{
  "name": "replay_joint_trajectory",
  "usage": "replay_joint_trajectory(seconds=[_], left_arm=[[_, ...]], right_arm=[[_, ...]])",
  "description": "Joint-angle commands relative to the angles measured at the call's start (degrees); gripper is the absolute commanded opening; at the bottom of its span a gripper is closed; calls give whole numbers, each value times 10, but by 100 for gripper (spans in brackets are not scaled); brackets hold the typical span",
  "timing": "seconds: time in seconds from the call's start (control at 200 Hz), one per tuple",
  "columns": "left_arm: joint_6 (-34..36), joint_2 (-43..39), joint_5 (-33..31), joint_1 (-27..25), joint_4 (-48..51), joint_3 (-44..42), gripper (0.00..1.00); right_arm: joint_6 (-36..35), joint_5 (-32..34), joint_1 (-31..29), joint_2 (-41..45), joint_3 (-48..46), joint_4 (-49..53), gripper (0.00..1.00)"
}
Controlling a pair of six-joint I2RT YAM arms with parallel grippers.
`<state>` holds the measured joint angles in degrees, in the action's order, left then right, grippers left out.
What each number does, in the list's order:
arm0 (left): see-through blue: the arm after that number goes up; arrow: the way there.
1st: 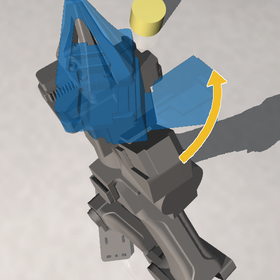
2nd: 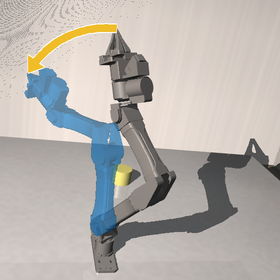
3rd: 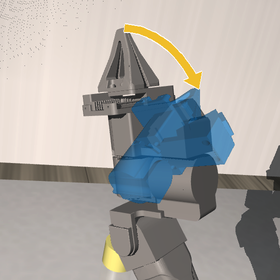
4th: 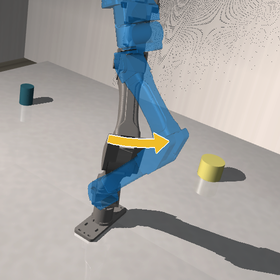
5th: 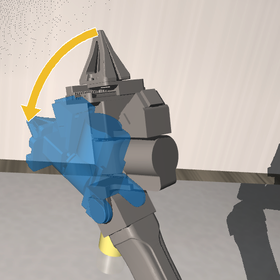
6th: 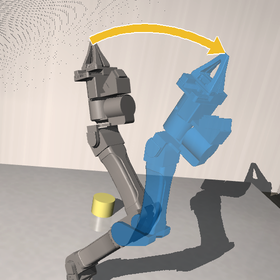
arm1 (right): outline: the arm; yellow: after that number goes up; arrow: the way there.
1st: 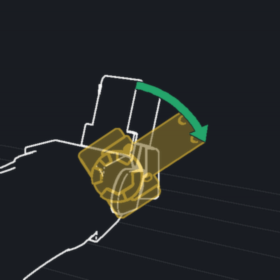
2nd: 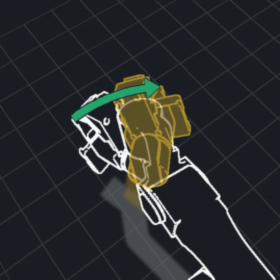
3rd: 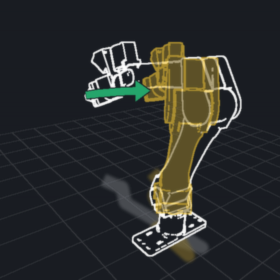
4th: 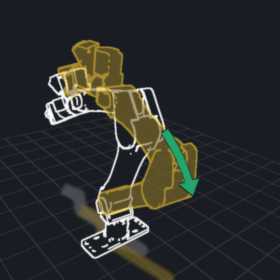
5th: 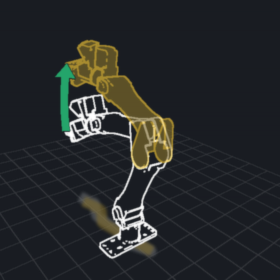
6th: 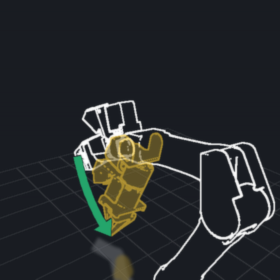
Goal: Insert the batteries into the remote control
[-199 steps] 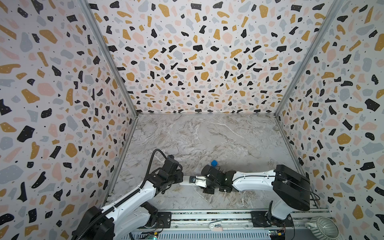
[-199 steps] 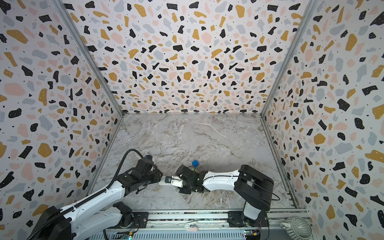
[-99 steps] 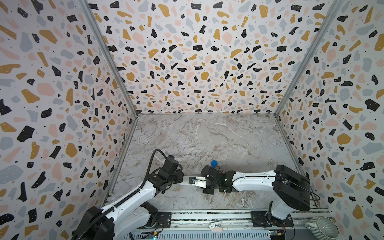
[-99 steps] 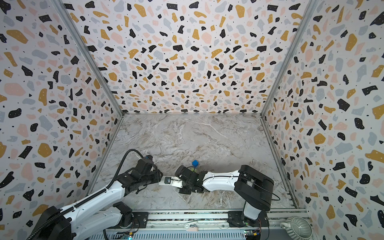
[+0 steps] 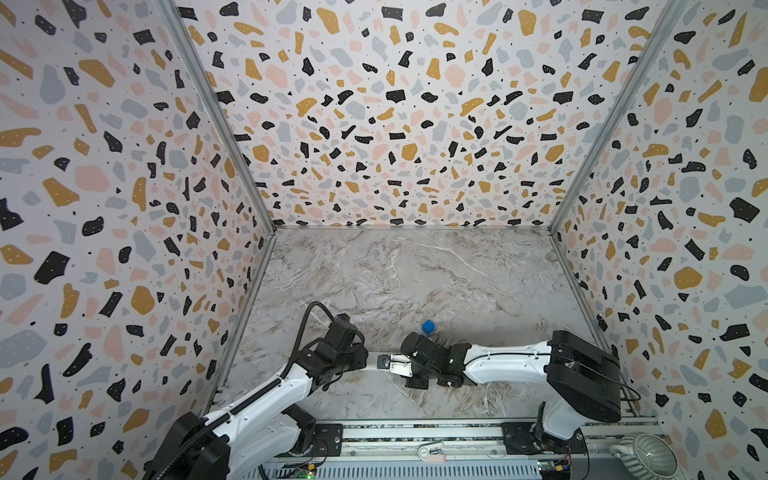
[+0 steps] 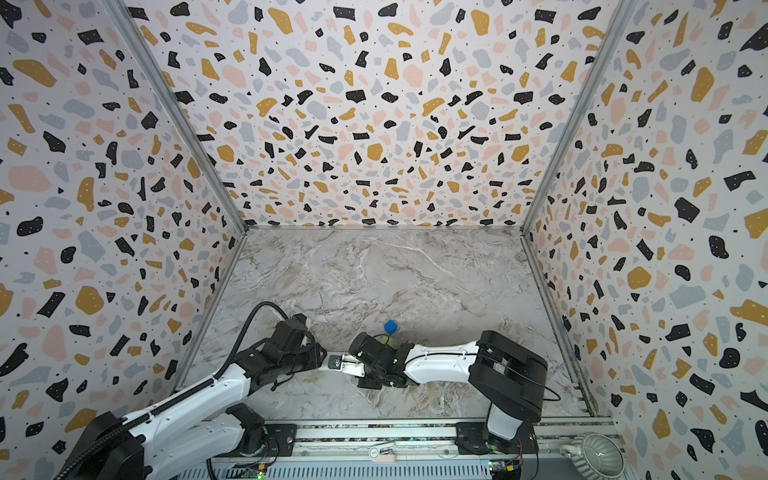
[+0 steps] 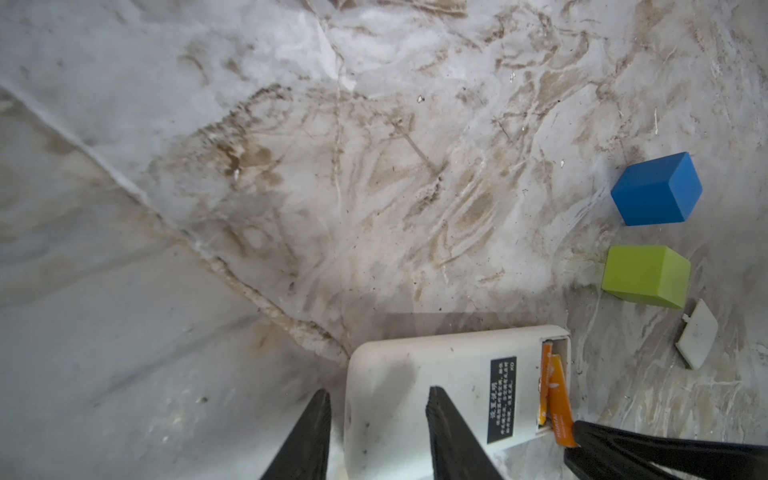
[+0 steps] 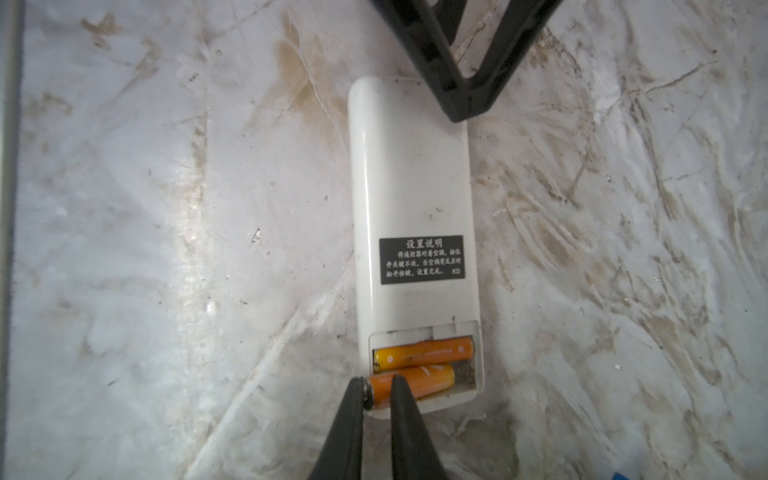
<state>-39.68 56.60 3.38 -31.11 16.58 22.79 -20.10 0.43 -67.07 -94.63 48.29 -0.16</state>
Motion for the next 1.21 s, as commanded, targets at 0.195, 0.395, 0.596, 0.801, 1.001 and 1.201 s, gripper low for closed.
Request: replay_joint_trajectory(seconds=[0.195, 0.395, 0.596, 0.801, 1.001, 1.201], left_arm=[[4, 7, 21, 3, -11, -7, 40], [6, 21, 29, -8, -9, -6, 40], [5, 23, 22, -11, -11, -5, 40], [5, 23, 21, -14, -10, -6, 40], [5, 24, 21, -15, -10, -5, 39], [6, 24, 22, -15, -11, -6, 38]], right_arm=[[-5, 29, 0, 25, 5, 40, 16], [-6, 35, 0, 26, 2, 42, 16], [-2, 36, 0, 29, -3, 35, 16], [-3, 40, -1, 26, -2, 28, 16], [-1, 46, 0, 20, -1, 17, 15], [0, 49, 3, 15, 0, 8, 15]])
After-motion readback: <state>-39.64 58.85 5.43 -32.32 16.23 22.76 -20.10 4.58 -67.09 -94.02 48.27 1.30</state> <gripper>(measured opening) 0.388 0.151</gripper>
